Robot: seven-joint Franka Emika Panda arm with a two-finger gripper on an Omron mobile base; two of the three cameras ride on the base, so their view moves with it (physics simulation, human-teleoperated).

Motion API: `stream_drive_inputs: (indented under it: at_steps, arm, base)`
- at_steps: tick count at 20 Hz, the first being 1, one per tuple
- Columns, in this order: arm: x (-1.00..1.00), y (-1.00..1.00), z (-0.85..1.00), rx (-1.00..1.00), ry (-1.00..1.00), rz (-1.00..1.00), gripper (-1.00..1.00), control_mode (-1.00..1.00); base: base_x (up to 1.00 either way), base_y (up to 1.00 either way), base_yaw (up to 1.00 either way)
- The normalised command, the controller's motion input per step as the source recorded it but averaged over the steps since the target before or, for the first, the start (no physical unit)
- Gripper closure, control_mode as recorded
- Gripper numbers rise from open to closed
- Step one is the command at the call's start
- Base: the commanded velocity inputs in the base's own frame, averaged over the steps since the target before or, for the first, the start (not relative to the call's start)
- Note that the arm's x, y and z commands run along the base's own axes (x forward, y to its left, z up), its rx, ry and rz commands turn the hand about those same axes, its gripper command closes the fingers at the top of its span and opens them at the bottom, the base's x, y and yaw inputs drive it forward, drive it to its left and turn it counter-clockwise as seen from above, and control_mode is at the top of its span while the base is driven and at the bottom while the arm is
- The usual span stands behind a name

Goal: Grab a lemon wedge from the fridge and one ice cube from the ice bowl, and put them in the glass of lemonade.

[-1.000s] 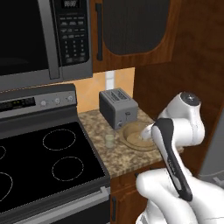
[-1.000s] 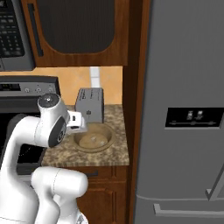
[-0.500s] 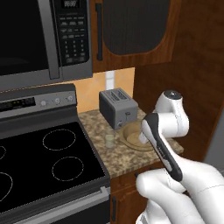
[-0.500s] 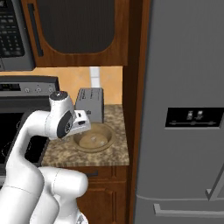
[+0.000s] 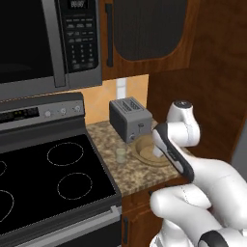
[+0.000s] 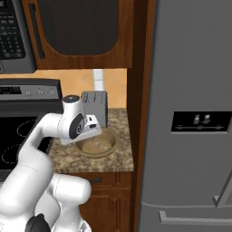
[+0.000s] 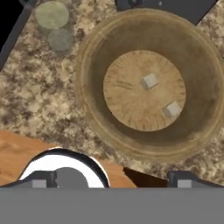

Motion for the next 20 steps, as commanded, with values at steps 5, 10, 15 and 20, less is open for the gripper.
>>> stream_drive_inputs:
  at_steps: [5, 10, 15, 20]
  arm:
    - [0.4, -0.1, -0.33, -0.08, 0.1, 0.11, -1.0, -1.0]
    - [0.3, -0.17, -0.22, -0.02, 0.06, 0.17, -1.0, -1.0]
    - [0.42, 0.03, -0.25, -0.01, 0.01, 0.06, -1.0, -1.0]
    - [0.35, 0.04, -0.28, -0.02, 0.0, 0.0, -1.0, -1.0]
  base:
    - [0.0, 0.0, 0.0]
    - [0.0, 0.0, 0.0]
    - [0.0, 0.0, 0.0]
    - [0.0, 0.0, 0.0]
